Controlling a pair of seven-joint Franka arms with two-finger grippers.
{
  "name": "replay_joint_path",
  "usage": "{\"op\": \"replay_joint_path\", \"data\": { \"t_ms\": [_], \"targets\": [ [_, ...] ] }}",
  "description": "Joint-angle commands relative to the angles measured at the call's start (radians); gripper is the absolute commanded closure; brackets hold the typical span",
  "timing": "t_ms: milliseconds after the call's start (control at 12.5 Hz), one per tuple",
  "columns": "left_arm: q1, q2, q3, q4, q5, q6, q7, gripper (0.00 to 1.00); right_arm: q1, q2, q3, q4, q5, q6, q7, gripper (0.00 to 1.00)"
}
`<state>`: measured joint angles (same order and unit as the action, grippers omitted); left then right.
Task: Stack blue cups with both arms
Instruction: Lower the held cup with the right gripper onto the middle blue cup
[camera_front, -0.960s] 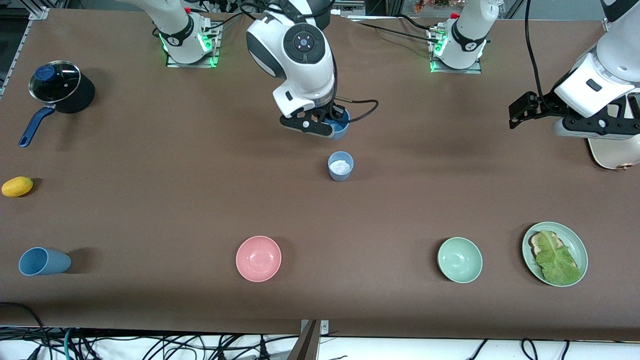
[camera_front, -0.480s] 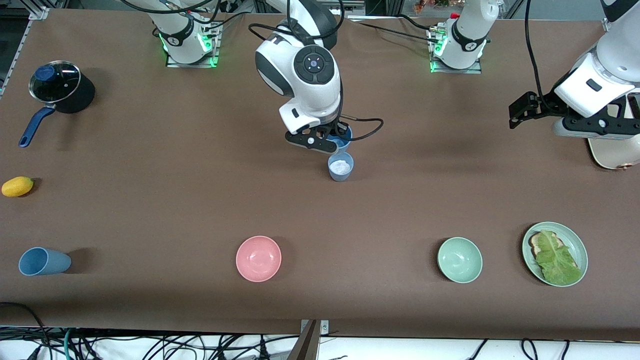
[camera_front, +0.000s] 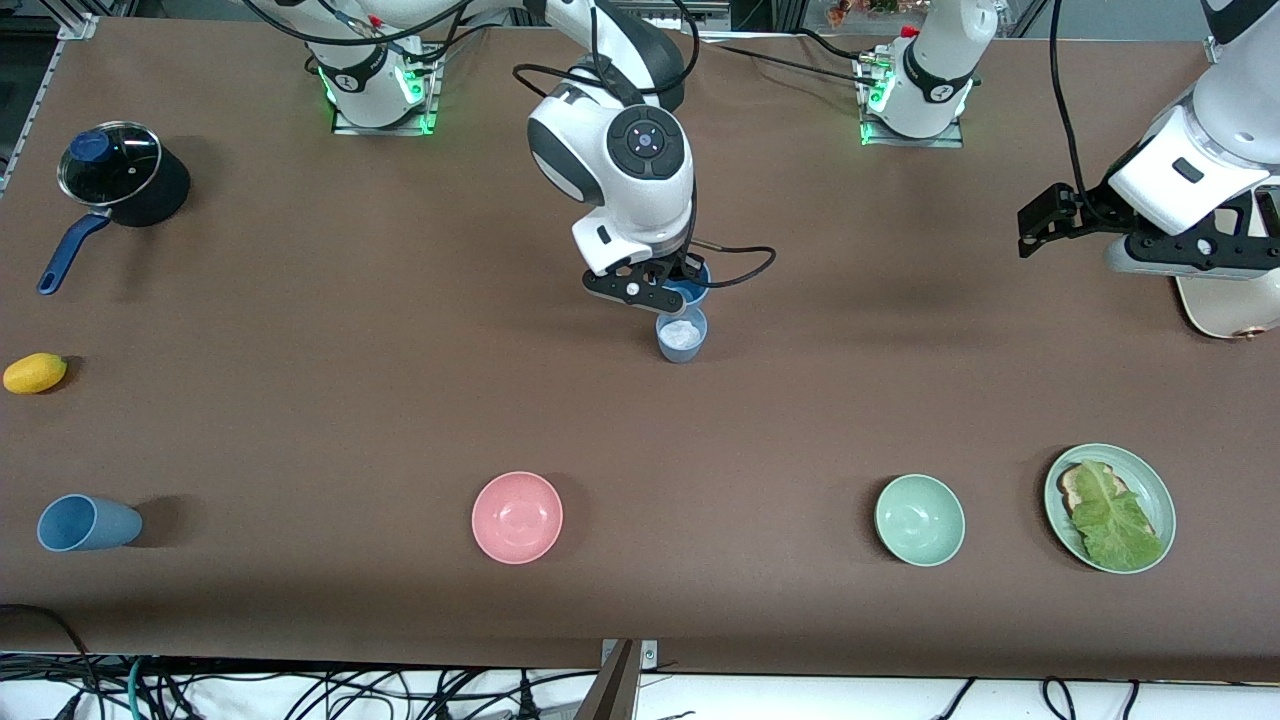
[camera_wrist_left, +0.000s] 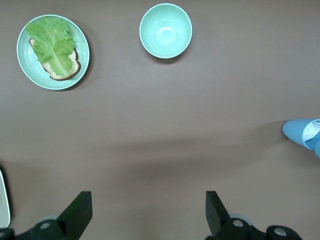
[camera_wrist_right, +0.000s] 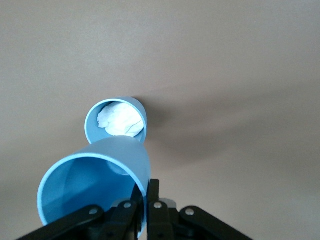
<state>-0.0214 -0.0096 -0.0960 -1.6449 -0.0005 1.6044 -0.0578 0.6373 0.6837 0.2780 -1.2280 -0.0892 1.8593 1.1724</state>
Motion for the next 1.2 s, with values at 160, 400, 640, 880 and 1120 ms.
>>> {"op": "replay_joint_path", "data": {
  "t_ms": [160, 400, 640, 880, 1120],
  "targets": [
    [-0.006, -0.007, 0.004, 0.008, 0.019, -0.009, 0.016, 0.0, 0.013, 0.033, -0.008, 0.047, -0.029, 0.03, 0.015, 1.0],
    [-0.006, -0.006, 0.004, 0.013, 0.019, -0.009, 0.016, 0.0, 0.018, 0.04, -0.011, 0.071, -0.053, 0.037, 0.013, 1.0],
    [-0.006, -0.003, 0.004, 0.013, 0.019, -0.009, 0.016, 0.0, 0.019, 0.05, -0.01, 0.071, -0.081, 0.035, 0.013, 1.0],
    [-0.006, -0.001, 0.004, 0.014, 0.019, -0.009, 0.016, 0.0, 0.018, 0.051, -0.01, 0.068, -0.084, 0.034, 0.013, 1.0],
    [-0.006, -0.001, 0.004, 0.014, 0.019, -0.009, 0.016, 0.0, 0.019, 0.059, -0.01, 0.067, -0.09, 0.035, 0.015, 1.0]
  ]
}}
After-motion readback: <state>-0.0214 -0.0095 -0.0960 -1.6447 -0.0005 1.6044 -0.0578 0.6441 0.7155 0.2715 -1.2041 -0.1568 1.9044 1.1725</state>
